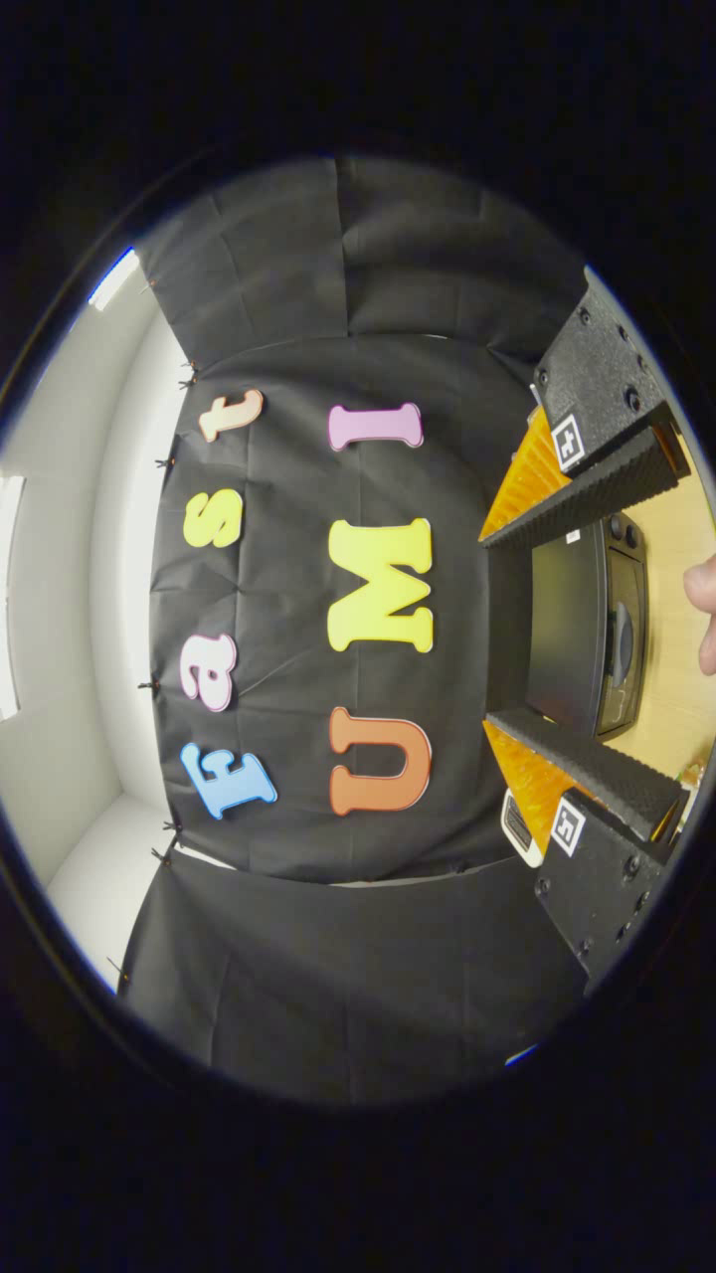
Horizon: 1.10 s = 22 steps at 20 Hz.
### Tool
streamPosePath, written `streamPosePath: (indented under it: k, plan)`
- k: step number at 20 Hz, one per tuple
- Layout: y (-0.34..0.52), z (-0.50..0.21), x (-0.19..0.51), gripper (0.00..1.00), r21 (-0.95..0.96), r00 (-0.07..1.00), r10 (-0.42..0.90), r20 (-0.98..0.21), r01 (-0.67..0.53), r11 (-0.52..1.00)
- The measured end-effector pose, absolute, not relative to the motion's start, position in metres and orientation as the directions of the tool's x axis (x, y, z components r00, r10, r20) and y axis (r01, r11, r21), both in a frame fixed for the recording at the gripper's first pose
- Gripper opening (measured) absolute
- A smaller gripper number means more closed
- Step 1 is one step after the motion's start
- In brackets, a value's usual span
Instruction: Open the toaster oven, put the food inside, and close the toaster oven door.
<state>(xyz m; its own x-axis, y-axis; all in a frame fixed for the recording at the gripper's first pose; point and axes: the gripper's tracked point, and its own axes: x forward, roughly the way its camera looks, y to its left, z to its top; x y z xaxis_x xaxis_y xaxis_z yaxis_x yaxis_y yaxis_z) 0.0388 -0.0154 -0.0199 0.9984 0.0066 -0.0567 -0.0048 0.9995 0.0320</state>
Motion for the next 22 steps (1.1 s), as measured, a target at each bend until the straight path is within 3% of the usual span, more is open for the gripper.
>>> streamPosePath:
  k: [11,22]
  plan:
    - [-0.035,-0.083,0.064,1.0,0.063,0.982,-0.006,-0.19,0.018,0.998]
    - [-0.018,-0.225,0.154,1.0,0.054,0.912,0.026,-0.409,-0.004,0.999]
